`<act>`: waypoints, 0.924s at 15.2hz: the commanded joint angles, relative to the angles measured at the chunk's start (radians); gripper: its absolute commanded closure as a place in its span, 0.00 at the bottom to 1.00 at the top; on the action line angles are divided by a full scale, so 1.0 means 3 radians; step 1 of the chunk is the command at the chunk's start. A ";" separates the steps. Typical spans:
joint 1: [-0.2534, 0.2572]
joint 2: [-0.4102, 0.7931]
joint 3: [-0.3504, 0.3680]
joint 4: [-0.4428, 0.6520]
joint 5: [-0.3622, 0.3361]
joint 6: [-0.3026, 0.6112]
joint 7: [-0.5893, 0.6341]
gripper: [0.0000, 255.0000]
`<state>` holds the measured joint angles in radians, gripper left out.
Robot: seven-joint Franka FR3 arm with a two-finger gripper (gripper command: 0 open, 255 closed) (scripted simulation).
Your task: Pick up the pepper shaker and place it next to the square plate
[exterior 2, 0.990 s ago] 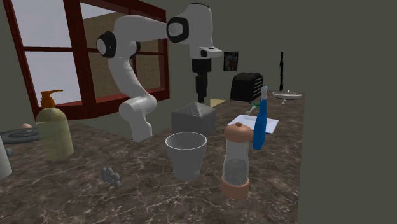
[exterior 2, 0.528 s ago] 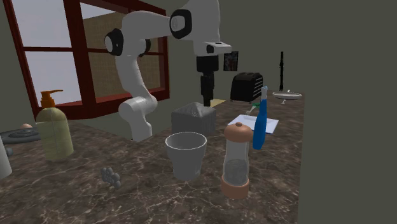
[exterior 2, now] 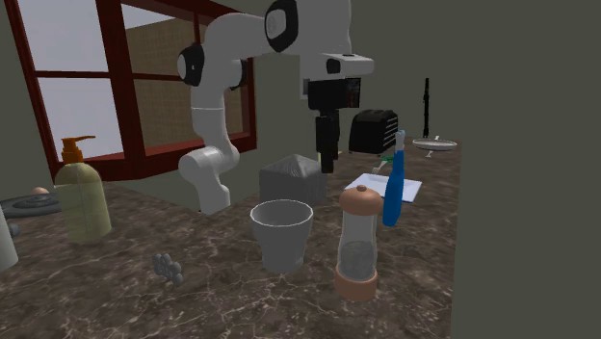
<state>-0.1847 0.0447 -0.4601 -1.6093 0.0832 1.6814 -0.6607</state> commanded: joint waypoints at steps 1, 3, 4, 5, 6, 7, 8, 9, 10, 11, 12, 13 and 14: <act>-0.0082 0.0255 -0.0062 0.0302 0.0120 -0.0061 -0.0110 0.00; -0.0202 0.0542 -0.0112 0.0661 0.0264 -0.0154 -0.0222 0.00; -0.0275 0.0693 -0.0131 0.0858 0.0340 -0.0211 -0.0273 0.00; -0.0356 0.0850 -0.0144 0.1070 0.0419 -0.0277 -0.0319 0.00; -0.0448 0.1015 -0.0153 0.1302 0.0501 -0.0352 -0.0360 0.00; -0.0551 0.1190 -0.0154 0.1557 0.0586 -0.0440 -0.0393 0.00; -0.0635 0.1321 -0.0148 0.1758 0.0647 -0.0511 -0.0411 0.00; -0.0621 0.1300 -0.0142 0.1680 0.0633 -0.0452 -0.0412 0.00; -0.0604 0.1282 -0.0141 0.1606 0.0624 -0.0396 -0.0414 0.00; -0.0587 0.1266 -0.0142 0.1535 0.0616 -0.0341 -0.0416 0.00; -0.0572 0.1251 -0.0142 0.1467 0.0609 -0.0287 -0.0418 0.00; -0.0557 0.1239 -0.0142 0.1402 0.0603 -0.0235 -0.0420 0.00; -0.0544 0.1227 -0.0141 0.1339 0.0598 -0.0183 -0.0422 0.00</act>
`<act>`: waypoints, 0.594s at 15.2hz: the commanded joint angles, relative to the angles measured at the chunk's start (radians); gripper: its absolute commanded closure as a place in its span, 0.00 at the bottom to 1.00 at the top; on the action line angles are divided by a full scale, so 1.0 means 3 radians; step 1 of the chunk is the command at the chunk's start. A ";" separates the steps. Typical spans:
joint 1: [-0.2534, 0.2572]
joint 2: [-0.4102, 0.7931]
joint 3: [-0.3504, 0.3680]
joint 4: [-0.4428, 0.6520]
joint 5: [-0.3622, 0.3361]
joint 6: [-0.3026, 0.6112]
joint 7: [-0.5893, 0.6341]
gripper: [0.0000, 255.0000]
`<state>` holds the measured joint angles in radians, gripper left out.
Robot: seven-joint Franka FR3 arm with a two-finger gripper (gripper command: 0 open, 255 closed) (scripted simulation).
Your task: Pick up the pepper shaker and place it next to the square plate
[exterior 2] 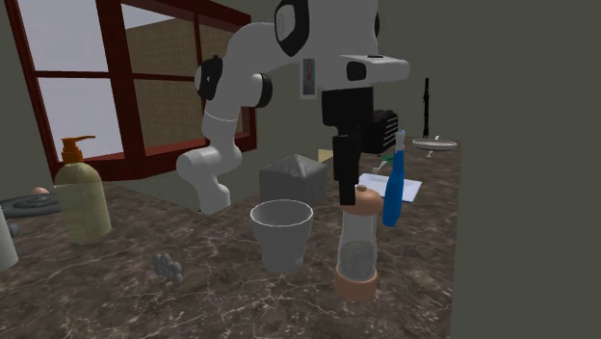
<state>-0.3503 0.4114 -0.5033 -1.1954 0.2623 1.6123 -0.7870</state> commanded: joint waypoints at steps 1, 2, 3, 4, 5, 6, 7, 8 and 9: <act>0.0020 -0.0005 0.0003 -0.0102 -0.0003 0.0098 -0.0003 0.00; 0.0027 -0.0010 0.0004 -0.0135 -0.0006 0.0126 -0.0004 0.00; 0.0027 -0.0011 0.0004 -0.0136 -0.0006 0.0127 -0.0004 0.00; 0.0027 -0.0010 0.0004 -0.0136 -0.0006 0.0126 -0.0004 0.00; 0.0027 -0.0010 0.0004 -0.0135 -0.0006 0.0126 -0.0004 0.00; 0.0027 -0.0010 0.0004 -0.0135 -0.0006 0.0126 -0.0004 0.00; 0.0027 -0.0010 0.0004 -0.0135 -0.0006 0.0126 -0.0004 0.00; 0.0027 -0.0010 0.0004 -0.0135 -0.0006 0.0126 -0.0004 0.00; 0.0027 -0.0010 0.0004 -0.0135 -0.0006 0.0126 -0.0004 0.00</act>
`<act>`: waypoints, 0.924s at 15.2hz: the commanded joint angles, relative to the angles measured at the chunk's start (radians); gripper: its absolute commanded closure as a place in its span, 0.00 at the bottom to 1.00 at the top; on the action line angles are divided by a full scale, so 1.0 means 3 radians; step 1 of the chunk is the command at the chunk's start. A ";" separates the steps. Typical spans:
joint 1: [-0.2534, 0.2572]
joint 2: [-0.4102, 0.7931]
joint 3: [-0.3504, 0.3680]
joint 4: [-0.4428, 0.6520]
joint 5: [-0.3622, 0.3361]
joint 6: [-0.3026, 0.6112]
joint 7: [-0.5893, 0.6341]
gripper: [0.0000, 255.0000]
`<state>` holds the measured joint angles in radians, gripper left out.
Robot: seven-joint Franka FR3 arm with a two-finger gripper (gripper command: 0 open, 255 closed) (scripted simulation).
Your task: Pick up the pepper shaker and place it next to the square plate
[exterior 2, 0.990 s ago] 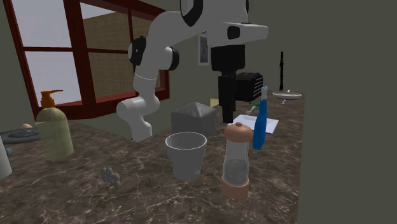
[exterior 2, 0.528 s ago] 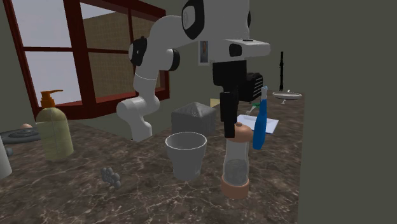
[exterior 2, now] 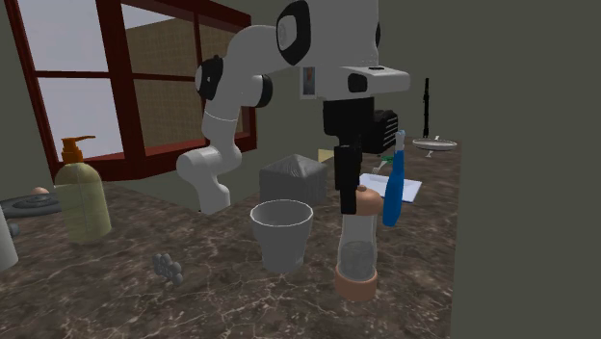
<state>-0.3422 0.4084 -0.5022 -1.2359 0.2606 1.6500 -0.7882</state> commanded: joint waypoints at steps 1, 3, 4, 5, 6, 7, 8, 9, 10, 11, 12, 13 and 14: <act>0.0000 0.0000 0.0000 0.0000 0.0000 0.0000 0.0000 1.00; 0.0000 0.0001 0.0000 0.0000 0.0000 0.0001 0.0000 1.00; 0.0001 0.0000 0.0000 -0.0001 0.0000 0.0001 0.0001 1.00; 0.0000 0.0000 0.0000 0.0000 0.0000 0.0001 0.0000 1.00; 0.0001 -0.0001 0.0000 -0.0002 -0.0001 0.0001 0.0001 1.00; 0.0001 0.0000 0.0000 -0.0002 0.0000 0.0002 0.0000 1.00; -0.0001 0.0002 0.0000 0.0002 0.0001 0.0000 -0.0001 1.00; -0.0001 0.0002 0.0000 0.0001 0.0001 0.0000 0.0000 1.00; 0.0000 0.0000 0.0000 -0.0001 0.0000 0.0001 0.0000 1.00; -0.0012 0.0013 0.0000 0.0065 0.0005 -0.0051 0.0003 1.00; -0.0027 0.0029 0.0000 0.0135 0.0012 -0.0106 0.0007 1.00; -0.0041 0.0046 0.0001 0.0206 0.0020 -0.0160 0.0010 1.00; -0.0057 0.0065 0.0002 0.0281 0.0028 -0.0216 0.0014 1.00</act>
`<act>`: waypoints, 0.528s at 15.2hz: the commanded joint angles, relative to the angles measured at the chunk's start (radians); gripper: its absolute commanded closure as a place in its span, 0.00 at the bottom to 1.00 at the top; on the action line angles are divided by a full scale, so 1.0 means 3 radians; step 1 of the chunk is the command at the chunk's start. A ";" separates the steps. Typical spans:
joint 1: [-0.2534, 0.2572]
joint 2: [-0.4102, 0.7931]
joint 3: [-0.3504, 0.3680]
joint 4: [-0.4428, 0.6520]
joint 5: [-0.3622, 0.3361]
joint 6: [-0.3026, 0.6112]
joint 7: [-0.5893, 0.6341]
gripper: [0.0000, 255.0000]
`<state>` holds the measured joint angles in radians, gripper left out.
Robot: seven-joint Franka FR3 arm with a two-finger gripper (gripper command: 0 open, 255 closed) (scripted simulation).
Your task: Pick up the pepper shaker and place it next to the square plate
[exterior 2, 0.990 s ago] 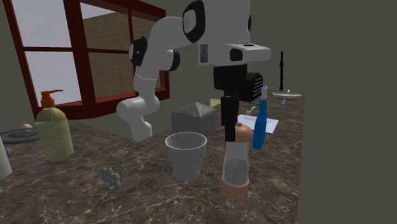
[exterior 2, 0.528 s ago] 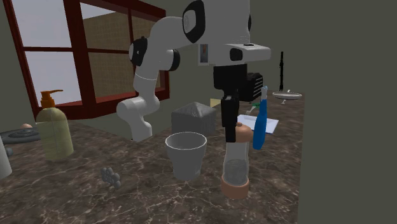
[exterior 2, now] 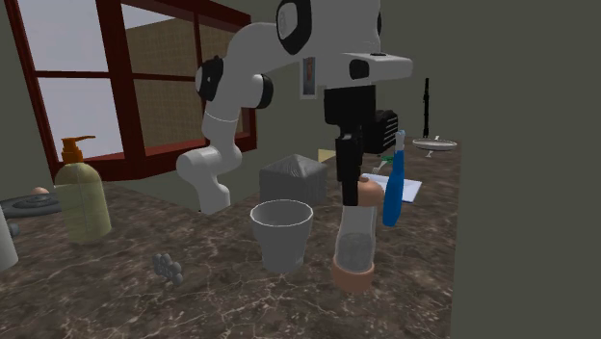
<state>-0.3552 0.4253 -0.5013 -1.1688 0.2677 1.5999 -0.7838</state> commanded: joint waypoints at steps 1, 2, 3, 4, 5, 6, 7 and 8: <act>-0.0031 0.0029 0.0000 0.0135 0.0014 -0.0107 0.0003 1.00; -0.0050 0.0052 0.0001 0.0216 0.0024 -0.0166 0.0007 1.00; -0.0071 0.0077 0.0003 0.0302 0.0036 -0.0226 0.0011 1.00; -0.0093 0.0105 0.0005 0.0392 0.0049 -0.0289 0.0015 1.00; -0.0117 0.0135 0.0008 0.0487 0.0063 -0.0353 0.0019 1.00; -0.0144 0.0168 0.0012 0.0589 0.0079 -0.0421 0.0024 1.00; -0.0174 0.0206 0.0016 0.0697 0.0097 -0.0491 0.0030 1.00; -0.0207 0.0248 0.0022 0.0814 0.0116 -0.0565 0.0037 1.00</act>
<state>-0.4088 0.4892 -0.4961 -0.9571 0.2976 1.4527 -0.7746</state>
